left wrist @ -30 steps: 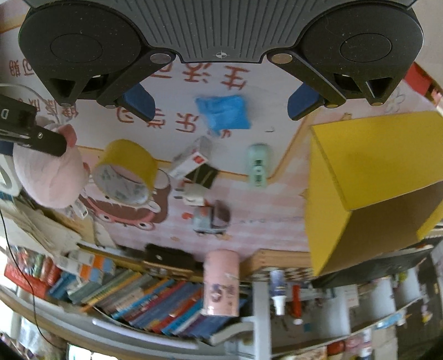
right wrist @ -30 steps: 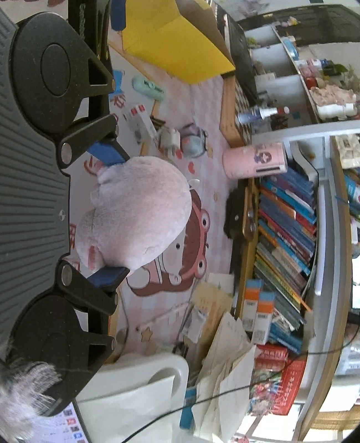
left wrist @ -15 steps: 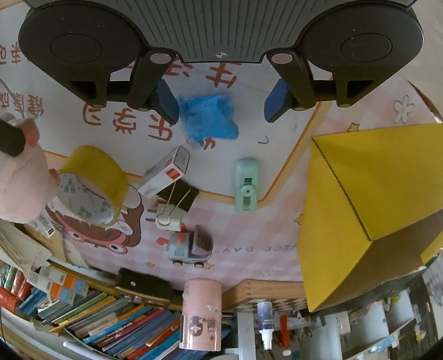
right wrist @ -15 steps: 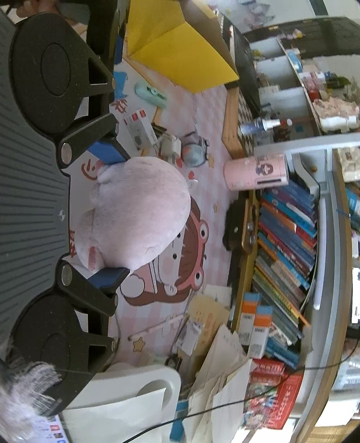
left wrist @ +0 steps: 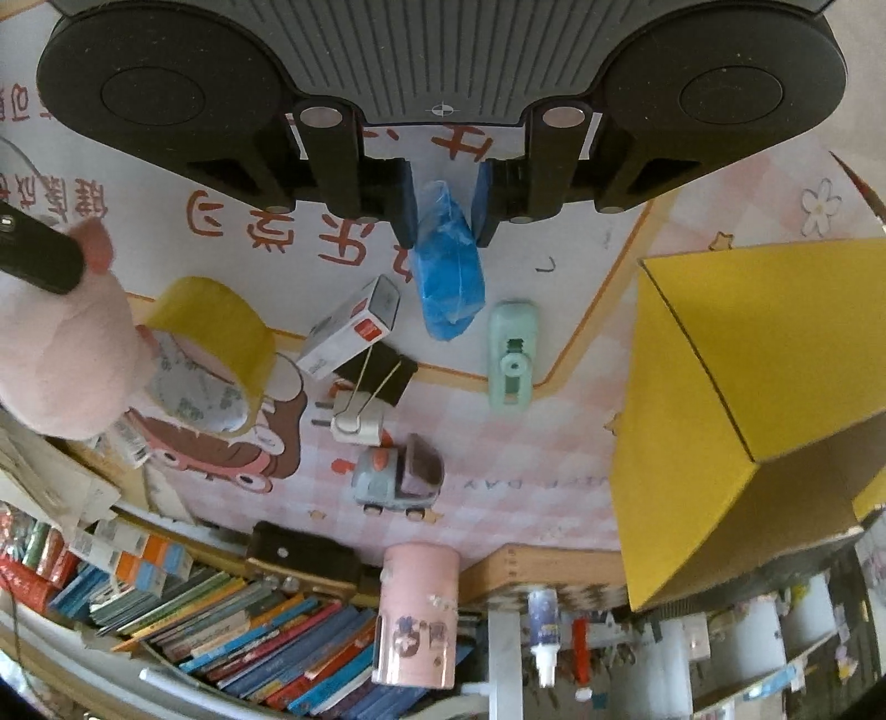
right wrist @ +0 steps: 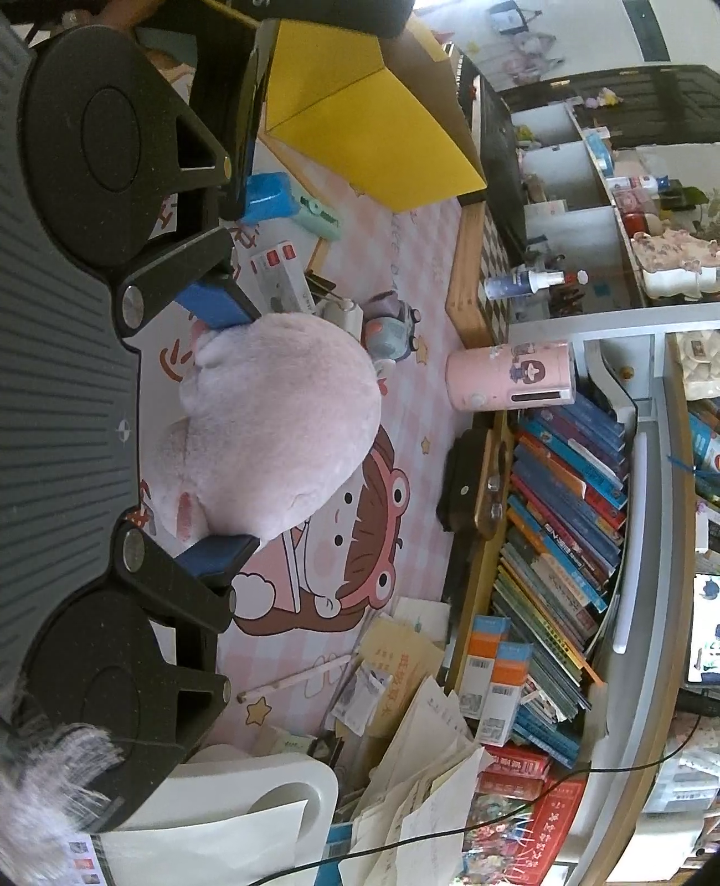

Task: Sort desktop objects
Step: 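Close the left tool on the blue cloth while the right tool lifts the pig, then carry the blue cloth and pink pig with both tools over the yellow box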

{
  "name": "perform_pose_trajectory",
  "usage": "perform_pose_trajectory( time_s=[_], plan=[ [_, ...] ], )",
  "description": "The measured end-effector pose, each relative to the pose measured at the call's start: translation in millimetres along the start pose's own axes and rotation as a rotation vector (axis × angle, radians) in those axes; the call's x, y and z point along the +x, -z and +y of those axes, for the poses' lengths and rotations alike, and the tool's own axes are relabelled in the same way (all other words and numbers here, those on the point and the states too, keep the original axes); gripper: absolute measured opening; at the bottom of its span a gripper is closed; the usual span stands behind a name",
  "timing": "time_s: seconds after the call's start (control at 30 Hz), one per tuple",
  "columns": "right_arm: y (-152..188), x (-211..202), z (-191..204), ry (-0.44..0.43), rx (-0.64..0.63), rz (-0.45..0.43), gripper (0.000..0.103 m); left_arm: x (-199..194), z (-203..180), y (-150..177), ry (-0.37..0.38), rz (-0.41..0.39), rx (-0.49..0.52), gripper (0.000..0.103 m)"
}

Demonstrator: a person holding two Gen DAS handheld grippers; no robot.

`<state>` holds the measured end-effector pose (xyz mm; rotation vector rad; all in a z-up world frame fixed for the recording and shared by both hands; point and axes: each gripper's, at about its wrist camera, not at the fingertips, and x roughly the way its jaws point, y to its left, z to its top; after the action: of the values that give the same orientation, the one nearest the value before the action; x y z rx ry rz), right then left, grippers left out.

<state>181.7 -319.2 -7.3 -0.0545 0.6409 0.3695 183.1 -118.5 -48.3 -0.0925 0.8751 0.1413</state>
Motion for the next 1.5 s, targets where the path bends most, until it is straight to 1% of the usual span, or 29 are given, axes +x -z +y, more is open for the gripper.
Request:
perform_pose_trajectory(
  time_s=[0.2, 0.37, 0.5, 0.7, 0.93, 1.3, 1.5],
  plan=[
    [1.0, -0.1, 1.5, -0.033, 0.003, 0.005, 0.075, -19.4, -3.3, 3.5, 0.007, -0.059, 0.025, 0.017],
    [2.3, -3.7, 6.6, -0.060, -0.003, -0.001, 0.075, -35.5, -3.2, 8.7, -0.001, -0.115, 0.043, 0.017],
    [4.7, -5.8, 14.3, -0.079, -0.020, 0.003, 0.075, -41.7, 2.5, 13.9, 0.000, -0.127, 0.032, 0.017],
    [7.2, -10.4, 31.3, -0.084, -0.044, 0.009, 0.075, -51.0, 17.7, 23.1, 0.014, -0.147, 0.019, 0.017],
    [10.4, -17.6, 63.9, -0.076, -0.054, 0.012, 0.075, -66.0, 51.8, 33.6, 0.028, -0.164, 0.005, 0.017],
    [22.2, -27.5, 144.8, -0.097, -0.078, 0.032, 0.075, -93.4, 126.1, 55.4, 0.026, -0.170, -0.015, 0.017],
    [32.5, -32.5, 187.1, -0.120, -0.081, 0.065, 0.075, -109.0, 162.6, 70.3, 0.023, -0.168, -0.015, 0.017]
  ],
)
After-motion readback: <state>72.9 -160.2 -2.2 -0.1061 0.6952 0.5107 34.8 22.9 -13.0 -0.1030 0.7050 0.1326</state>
